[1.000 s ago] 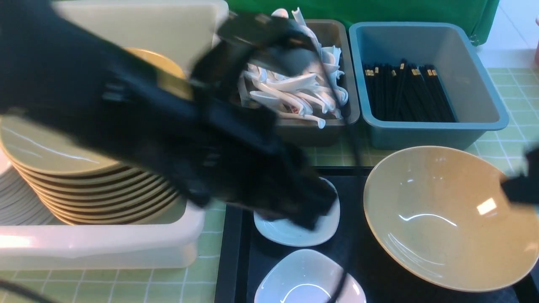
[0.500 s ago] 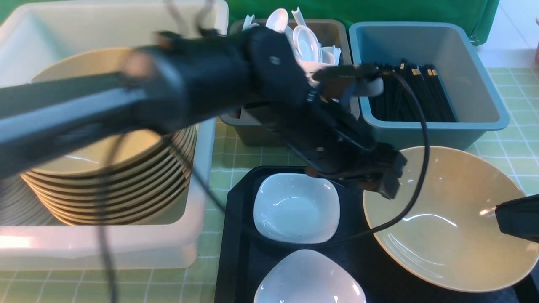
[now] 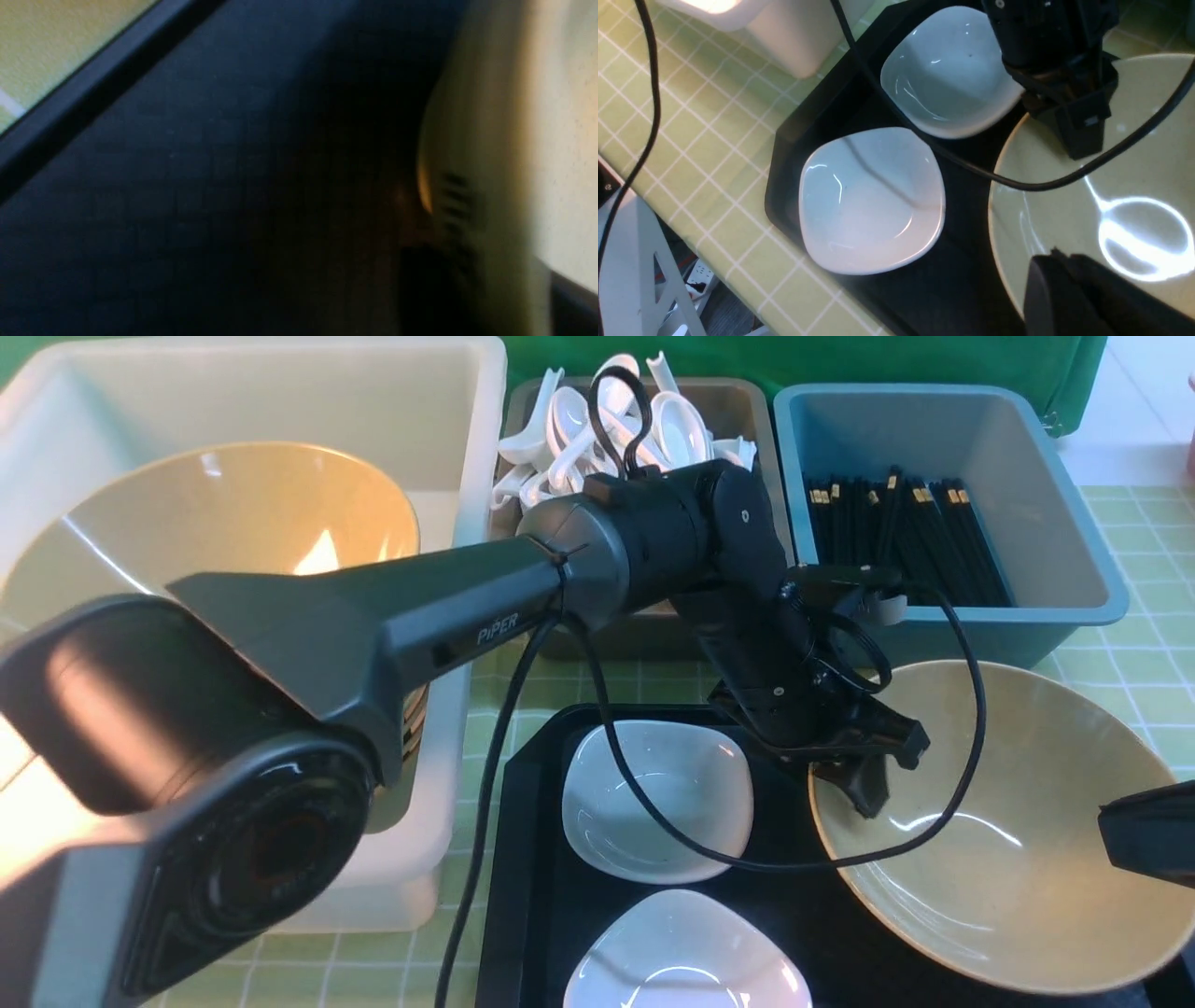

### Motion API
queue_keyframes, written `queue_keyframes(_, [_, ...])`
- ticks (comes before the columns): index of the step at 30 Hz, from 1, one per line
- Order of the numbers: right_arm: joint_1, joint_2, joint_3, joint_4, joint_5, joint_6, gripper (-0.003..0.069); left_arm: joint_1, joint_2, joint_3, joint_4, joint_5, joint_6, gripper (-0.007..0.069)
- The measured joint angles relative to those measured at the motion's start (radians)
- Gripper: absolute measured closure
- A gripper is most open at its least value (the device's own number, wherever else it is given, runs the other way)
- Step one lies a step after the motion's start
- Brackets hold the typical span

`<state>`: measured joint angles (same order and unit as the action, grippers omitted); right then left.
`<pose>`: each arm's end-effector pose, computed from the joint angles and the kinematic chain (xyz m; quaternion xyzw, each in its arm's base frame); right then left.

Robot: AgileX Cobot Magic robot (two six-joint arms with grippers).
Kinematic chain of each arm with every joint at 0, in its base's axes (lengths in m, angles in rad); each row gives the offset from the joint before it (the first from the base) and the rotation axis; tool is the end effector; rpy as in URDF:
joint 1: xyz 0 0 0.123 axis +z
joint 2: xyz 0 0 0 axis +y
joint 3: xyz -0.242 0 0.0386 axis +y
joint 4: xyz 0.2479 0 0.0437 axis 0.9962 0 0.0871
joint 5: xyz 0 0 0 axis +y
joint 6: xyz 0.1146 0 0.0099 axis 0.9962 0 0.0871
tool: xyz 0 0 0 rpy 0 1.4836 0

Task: On green table put chopsticks spoon bowls plates into blue grey white boxes.
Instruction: 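Grasp the large bowl on the tray by its rim, then place the tan bowl onto the bowl stack in the left bin with the left gripper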

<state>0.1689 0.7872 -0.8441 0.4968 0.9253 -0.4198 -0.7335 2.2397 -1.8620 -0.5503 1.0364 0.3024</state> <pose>0.1716 0.0737 0.3093 -0.2012 0.8740 0.1896 0.3997 0.3061 -0.3456 0.1405 0.3783 0.8839 -0.2682 0.0611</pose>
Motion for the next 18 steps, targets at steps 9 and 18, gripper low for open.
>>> queue_keyframes(9, [0.000,0.000,-0.013,0.062,-0.013,-0.045,0.0630,0.010,-0.073,-0.005,0.024,0.050,0.051,0.0608])
queue_keyframes(18, [0.000,0.076,-0.237,0.268,-0.008,-0.279,0.0622,0.230,-0.390,-0.005,0.026,0.161,0.055,0.0608])
